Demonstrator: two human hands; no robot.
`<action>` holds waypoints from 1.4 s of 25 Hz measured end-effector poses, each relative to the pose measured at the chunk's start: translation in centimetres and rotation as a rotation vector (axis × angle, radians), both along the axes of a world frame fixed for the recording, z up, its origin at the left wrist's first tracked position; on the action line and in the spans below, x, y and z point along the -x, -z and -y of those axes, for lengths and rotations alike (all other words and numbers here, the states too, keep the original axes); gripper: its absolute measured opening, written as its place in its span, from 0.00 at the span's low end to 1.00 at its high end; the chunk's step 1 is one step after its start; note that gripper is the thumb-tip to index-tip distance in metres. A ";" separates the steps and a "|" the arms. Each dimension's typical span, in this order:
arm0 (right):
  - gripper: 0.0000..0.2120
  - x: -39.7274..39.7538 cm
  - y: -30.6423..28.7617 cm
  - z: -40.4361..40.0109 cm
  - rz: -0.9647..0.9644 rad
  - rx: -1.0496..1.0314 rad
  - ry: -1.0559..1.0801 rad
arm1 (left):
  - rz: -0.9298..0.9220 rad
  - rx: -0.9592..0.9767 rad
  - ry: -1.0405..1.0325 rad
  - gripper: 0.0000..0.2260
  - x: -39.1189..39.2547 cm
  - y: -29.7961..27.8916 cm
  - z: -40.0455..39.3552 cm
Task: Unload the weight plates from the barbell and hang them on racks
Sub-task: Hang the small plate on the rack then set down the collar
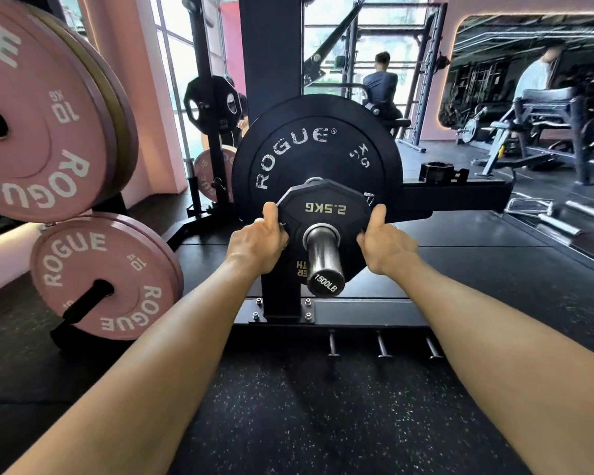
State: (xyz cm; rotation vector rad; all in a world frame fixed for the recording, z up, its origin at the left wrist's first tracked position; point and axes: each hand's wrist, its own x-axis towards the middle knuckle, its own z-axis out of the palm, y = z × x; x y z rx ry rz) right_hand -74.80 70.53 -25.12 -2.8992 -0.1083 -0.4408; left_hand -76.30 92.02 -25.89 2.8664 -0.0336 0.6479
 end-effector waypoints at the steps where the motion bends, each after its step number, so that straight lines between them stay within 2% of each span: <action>1: 0.22 -1.3 0.0 -0.2 -0.003 0.015 0.011 | -0.011 -0.006 -0.003 0.10 -1.3 0.0 -0.1; 13: 0.24 -16.6 0.2 -2.1 0.094 0.288 0.056 | -0.068 -0.021 -0.057 0.10 -16.8 0.0 -1.2; 17: 0.26 -20.4 -0.1 -2.7 0.120 0.220 0.082 | -0.042 0.013 -0.049 0.12 -20.1 0.6 -1.4; 20: 0.29 -22.5 -0.2 -3.1 0.112 0.244 0.089 | -0.039 0.036 -0.056 0.10 -22.0 0.7 -1.6; 23: 0.27 -23.9 0.0 -3.3 0.092 0.259 0.104 | -0.026 -0.043 -0.093 0.14 -23.6 0.4 -1.4; 27: 0.24 -25.2 0.6 -3.4 0.102 0.156 0.117 | -0.011 -0.174 -0.153 0.17 -24.8 0.3 -1.2; 29: 0.25 -25.1 0.6 -3.4 0.083 0.155 0.110 | -0.038 -0.213 -0.157 0.16 -24.7 0.3 -1.2; 32: 0.29 -25.1 0.0 -3.5 -0.006 0.178 0.118 | -0.115 -0.160 -0.182 0.16 -24.5 -0.7 -1.2; 35: 0.27 -24.0 -1.2 -3.3 -0.113 0.113 0.094 | -0.272 -0.100 -0.165 0.23 -23.2 -2.5 -2.0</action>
